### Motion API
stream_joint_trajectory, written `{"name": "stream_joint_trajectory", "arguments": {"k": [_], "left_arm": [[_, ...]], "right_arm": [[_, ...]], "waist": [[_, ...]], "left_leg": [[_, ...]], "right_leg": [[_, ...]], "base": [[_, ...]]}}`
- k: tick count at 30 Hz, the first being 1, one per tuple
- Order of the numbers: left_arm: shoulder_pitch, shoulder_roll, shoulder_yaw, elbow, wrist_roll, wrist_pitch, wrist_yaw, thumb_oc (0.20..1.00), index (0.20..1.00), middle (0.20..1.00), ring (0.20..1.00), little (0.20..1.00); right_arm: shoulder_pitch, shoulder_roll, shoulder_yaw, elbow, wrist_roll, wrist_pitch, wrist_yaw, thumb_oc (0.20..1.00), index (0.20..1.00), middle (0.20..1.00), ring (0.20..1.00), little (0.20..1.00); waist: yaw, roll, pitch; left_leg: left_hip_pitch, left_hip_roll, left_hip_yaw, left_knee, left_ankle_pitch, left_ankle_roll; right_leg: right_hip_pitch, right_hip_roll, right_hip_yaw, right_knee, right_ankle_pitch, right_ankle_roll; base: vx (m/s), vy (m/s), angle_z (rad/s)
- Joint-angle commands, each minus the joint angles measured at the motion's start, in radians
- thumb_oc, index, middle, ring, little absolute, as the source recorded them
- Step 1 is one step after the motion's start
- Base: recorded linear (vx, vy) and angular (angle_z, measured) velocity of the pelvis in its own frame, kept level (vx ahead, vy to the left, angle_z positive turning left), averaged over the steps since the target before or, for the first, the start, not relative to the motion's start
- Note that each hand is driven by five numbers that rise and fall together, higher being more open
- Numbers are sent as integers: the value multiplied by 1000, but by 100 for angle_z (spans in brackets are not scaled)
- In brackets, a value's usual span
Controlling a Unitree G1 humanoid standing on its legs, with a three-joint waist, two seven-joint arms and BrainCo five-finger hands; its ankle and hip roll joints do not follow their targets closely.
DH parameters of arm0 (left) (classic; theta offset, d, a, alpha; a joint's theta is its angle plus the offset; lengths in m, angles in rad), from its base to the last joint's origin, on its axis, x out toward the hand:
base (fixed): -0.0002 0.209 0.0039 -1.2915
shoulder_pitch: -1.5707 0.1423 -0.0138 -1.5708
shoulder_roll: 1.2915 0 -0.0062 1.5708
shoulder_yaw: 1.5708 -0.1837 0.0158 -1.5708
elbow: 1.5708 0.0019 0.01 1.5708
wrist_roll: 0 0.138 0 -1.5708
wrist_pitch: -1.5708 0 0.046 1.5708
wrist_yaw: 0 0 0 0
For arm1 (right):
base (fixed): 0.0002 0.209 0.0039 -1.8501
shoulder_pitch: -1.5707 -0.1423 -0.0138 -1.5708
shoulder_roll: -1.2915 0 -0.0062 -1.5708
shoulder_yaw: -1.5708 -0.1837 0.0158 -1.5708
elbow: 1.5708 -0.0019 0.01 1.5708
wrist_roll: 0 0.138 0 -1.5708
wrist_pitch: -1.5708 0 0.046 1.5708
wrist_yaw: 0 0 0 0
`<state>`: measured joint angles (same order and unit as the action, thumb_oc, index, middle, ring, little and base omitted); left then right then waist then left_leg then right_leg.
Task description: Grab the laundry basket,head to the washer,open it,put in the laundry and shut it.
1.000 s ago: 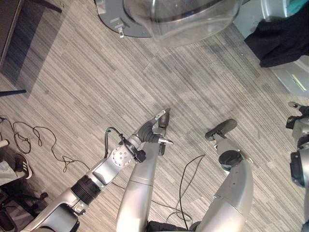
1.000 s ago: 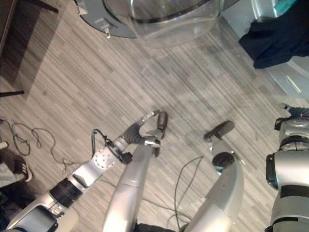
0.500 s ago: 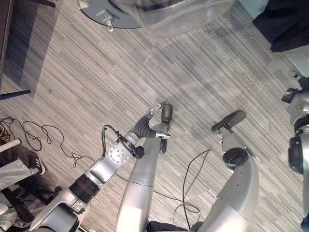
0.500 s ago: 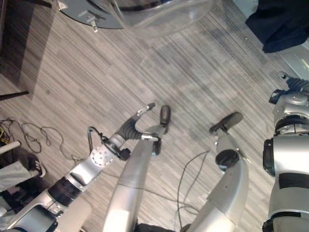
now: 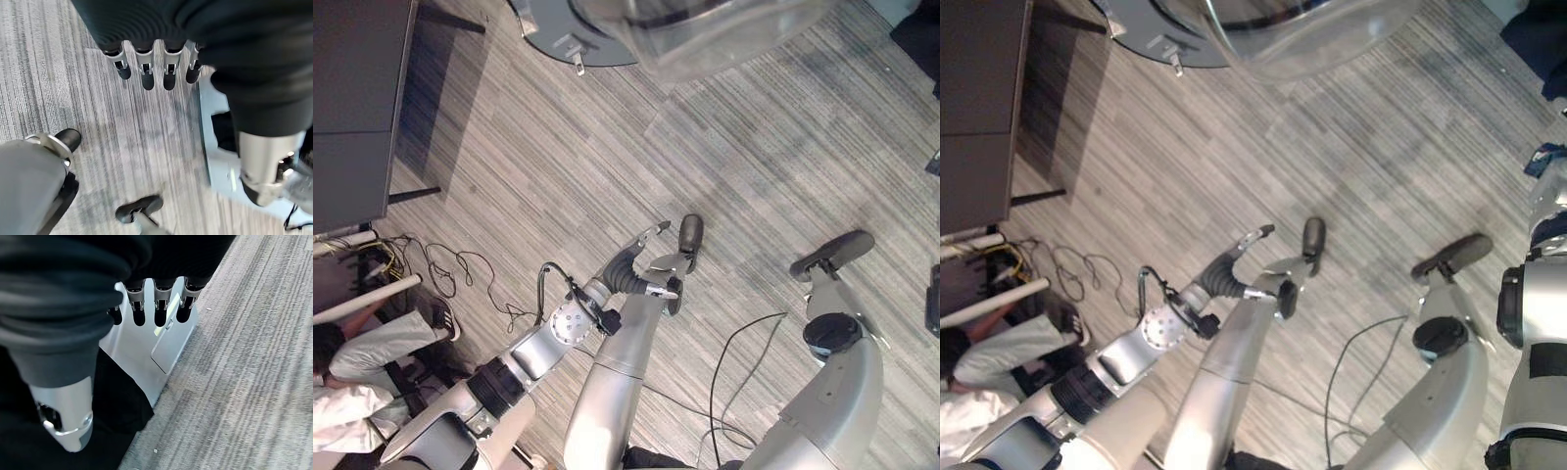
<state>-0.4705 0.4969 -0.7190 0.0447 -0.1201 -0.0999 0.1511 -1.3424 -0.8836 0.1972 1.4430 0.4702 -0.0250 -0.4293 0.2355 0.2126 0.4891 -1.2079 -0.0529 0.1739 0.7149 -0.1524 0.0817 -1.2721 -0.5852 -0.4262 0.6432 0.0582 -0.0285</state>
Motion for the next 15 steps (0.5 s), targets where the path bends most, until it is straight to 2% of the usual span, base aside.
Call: {"name": "stream_joint_trajectory", "arguments": {"k": [1,5,7,8,9,15], "left_arm": [[97,-51,18,-11,-26,-43,13,1000,1000,1000,1000,1000],[108,-52,20,-6,-31,-48,14,1000,1000,1000,1000,1000],[116,-52,20,-5,-37,-55,11,1000,1000,1000,1000,1000],[117,-51,19,-3,-38,-56,10,1000,1000,1000,1000,1000],[116,-51,18,-2,-38,-58,11,1000,1000,1000,1000,1000],[107,-49,28,-3,-34,-69,20,1000,1000,1000,1000,1000]], "right_arm": [[106,-94,77,-1,-21,-28,-32,1000,1000,1000,1000,1000],[92,-98,82,-17,-22,-36,-29,1000,1000,1000,1000,1000],[84,-97,80,-20,-4,-46,-19,476,476,476,476,476],[81,-96,77,-19,7,-49,-13,373,373,373,373,373],[80,-92,75,-23,25,-55,-7,200,200,200,200,200],[108,-45,44,-79,91,-99,4,200,200,200,200,200]], "waist": [[-28,121,-122],[-34,120,-124],[-35,115,-124],[-36,114,-123],[-38,113,-122],[-49,93,-109]], "left_leg": [[-52,13,-13,-93,-5,-63],[-43,15,6,-97,-9,-62],[-39,18,16,-99,-11,-60],[-38,18,18,-98,-12,-59],[-38,20,21,-97,-14,-58],[-26,27,27,-97,-18,-56]], "right_leg": [[-55,-24,83,176,-230,147],[-61,-16,104,161,-216,157],[-63,-9,111,151,-207,162],[-62,-10,110,149,-205,163],[-62,-8,111,148,-202,164],[-44,5,103,129,-192,164]], "base": [[20,57,-18],[14,39,-15],[10,19,-14],[8,8,-10],[11,3,-10],[1,-13,-7]]}}
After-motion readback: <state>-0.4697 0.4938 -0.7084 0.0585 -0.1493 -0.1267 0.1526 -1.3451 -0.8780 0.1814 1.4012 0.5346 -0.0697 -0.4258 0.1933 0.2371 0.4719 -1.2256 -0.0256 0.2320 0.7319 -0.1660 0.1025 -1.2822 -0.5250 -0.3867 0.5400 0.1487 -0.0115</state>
